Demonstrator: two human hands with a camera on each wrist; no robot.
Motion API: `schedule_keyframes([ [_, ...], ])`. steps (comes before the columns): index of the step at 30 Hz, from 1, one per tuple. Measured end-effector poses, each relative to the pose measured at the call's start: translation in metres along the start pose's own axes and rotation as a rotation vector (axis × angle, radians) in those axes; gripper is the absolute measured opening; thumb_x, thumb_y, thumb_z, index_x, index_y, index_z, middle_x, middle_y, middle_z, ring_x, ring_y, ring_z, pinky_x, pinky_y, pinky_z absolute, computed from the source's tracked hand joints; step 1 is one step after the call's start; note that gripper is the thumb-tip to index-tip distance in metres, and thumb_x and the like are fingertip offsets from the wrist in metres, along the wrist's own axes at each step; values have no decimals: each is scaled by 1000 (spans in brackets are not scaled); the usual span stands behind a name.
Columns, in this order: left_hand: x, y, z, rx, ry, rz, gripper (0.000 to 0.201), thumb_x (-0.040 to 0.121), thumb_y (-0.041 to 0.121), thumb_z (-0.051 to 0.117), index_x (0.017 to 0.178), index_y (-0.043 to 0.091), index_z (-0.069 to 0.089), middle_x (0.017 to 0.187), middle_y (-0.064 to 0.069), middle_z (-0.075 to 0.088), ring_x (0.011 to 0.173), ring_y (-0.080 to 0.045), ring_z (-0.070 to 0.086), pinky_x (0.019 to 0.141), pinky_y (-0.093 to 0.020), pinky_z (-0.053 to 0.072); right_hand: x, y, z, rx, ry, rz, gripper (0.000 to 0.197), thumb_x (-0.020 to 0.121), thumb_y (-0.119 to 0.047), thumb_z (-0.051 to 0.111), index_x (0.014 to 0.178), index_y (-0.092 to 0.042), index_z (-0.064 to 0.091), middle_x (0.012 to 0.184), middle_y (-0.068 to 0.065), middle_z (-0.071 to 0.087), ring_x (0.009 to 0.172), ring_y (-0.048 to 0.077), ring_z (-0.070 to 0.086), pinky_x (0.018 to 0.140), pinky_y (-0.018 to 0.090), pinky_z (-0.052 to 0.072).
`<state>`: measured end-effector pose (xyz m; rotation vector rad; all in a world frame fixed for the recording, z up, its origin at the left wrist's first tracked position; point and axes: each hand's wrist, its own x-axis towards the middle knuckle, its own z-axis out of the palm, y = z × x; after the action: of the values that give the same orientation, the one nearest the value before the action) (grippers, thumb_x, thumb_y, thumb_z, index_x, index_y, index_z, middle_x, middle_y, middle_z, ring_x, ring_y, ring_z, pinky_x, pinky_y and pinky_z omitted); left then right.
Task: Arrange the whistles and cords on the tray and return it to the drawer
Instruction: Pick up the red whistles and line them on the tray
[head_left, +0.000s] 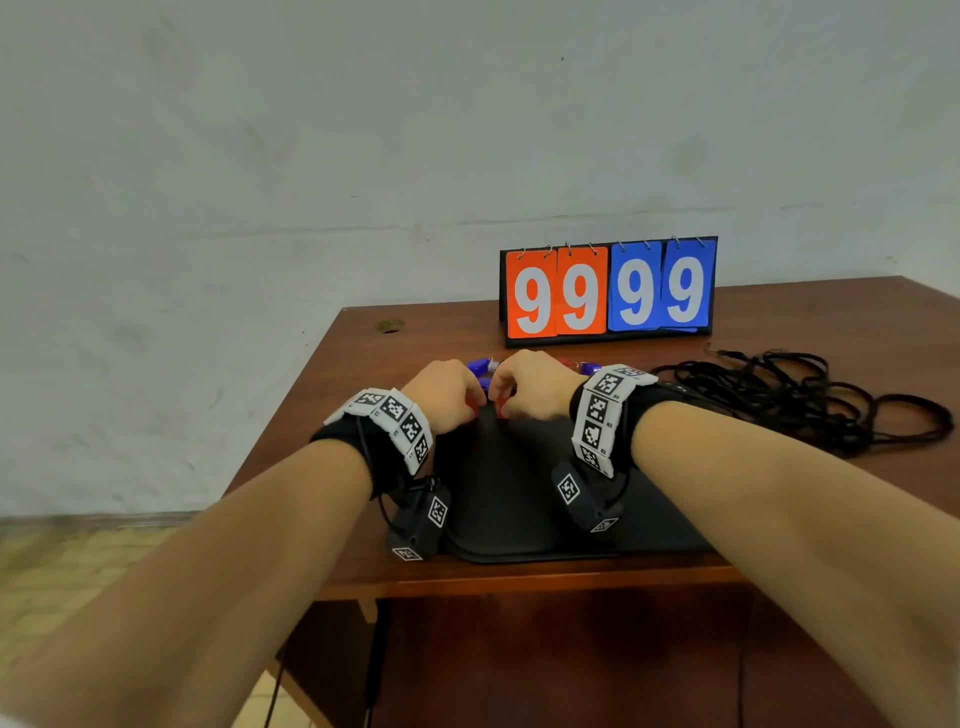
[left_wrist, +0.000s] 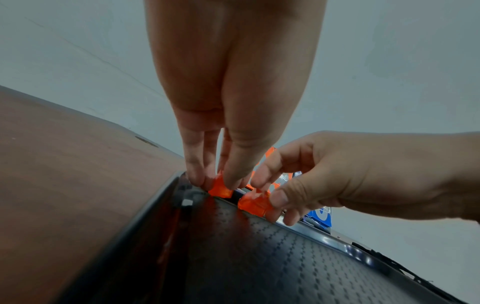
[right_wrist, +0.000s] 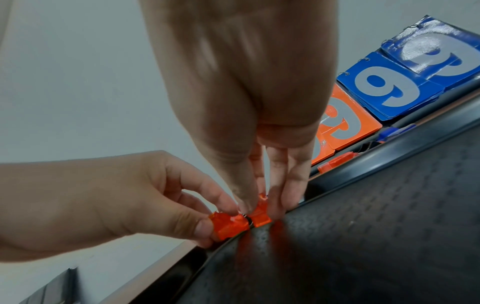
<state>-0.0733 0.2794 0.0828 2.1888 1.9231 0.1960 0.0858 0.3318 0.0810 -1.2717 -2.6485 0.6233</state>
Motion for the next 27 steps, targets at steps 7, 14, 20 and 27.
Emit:
schedule_keyframes([
  [7, 3, -1, 2, 42, -17, -1, 29, 84, 13, 74, 113, 16, 72, 109, 0, 66, 92, -16, 60, 78, -24, 44, 1, -4, 5, -13, -10, 14, 22, 75, -13, 81, 92, -20, 69, 91, -8, 64, 85, 11, 61, 72, 20, 45],
  [14, 4, 1, 3, 27, -30, -28, 28, 80, 14, 77, 107, 15, 70, 98, 0, 67, 87, -17, 62, 75, -26, 47, 1, -7, 5, -33, -31, -1, 23, 73, -12, 82, 92, -19, 70, 92, -7, 64, 88, 13, 62, 76, 24, 48],
  [20, 1, -4, 1, -32, 1, -44, 38, 81, 19, 78, 117, 12, 70, 109, 1, 65, 100, -18, 63, 84, -26, 49, 1, -1, 6, -20, -11, 16, 22, 76, -15, 81, 96, -18, 74, 102, -5, 67, 94, 11, 60, 79, 23, 44],
  [27, 3, -6, 2, -40, -6, -46, 26, 84, 20, 76, 109, 15, 74, 111, -2, 70, 101, -18, 65, 90, -29, 51, 2, 1, 7, 21, 25, 34, 30, 82, -16, 77, 110, -12, 70, 110, -1, 65, 87, 10, 58, 88, 28, 51],
])
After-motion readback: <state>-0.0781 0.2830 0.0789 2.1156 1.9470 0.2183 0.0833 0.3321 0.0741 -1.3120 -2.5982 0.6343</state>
